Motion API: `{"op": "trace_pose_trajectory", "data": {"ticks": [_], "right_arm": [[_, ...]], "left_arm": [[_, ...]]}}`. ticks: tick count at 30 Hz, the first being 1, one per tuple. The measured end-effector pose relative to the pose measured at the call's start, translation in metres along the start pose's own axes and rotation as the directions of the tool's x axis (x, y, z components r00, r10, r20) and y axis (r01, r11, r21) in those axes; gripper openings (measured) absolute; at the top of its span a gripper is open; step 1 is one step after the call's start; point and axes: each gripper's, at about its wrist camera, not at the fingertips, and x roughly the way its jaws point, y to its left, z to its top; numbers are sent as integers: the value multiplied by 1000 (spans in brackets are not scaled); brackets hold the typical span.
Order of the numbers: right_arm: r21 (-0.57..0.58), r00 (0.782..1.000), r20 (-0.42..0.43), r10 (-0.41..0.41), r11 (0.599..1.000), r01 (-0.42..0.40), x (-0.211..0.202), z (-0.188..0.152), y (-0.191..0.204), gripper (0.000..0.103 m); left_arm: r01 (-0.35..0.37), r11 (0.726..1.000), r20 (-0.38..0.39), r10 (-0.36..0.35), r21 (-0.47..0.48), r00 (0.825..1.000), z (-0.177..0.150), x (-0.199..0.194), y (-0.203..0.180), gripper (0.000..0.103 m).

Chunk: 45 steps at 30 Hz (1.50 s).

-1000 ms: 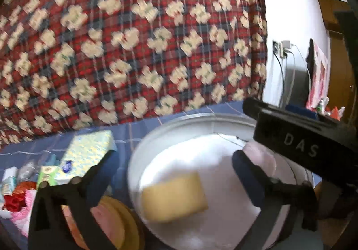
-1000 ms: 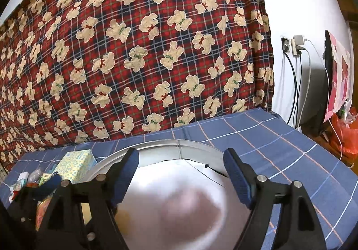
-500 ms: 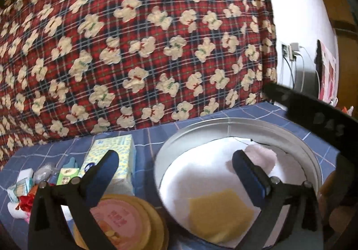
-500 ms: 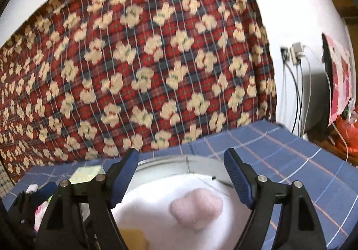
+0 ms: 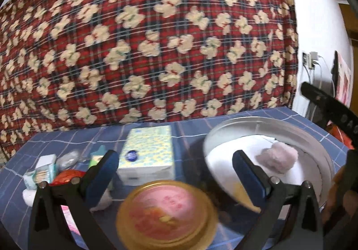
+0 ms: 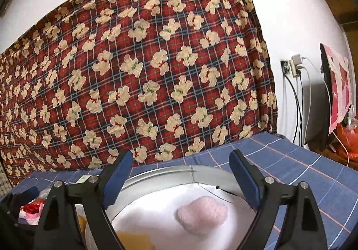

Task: Organize soft objects
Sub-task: 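Move both tools back over the pile of items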

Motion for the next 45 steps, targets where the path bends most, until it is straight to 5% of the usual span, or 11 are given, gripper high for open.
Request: {"op": "trace_pose_trajectory", "data": {"ticks": [6, 15, 31, 45], "right_arm": [[11, 998, 56, -23, 1000, 22, -12, 0, 6, 90], [5, 1000, -4, 20, 1000, -20, -9, -12, 32, 90], [-88, 973, -149, 175, 978, -189, 1, -36, 150, 90], [-200, 936, -237, 261, 929, -310, 3, -62, 244, 90]], "left_arm": [[-45, 998, -8, 45, -35, 999, -6, -5, 31, 103], [-135, 988, -26, 133, -72, 991, -12, -9, 77, 103], [-299, 944, -122, 284, -136, 951, -29, -7, 164, 103], [-378, 907, -189, 344, -186, 920, -43, -7, 219, 103]]}}
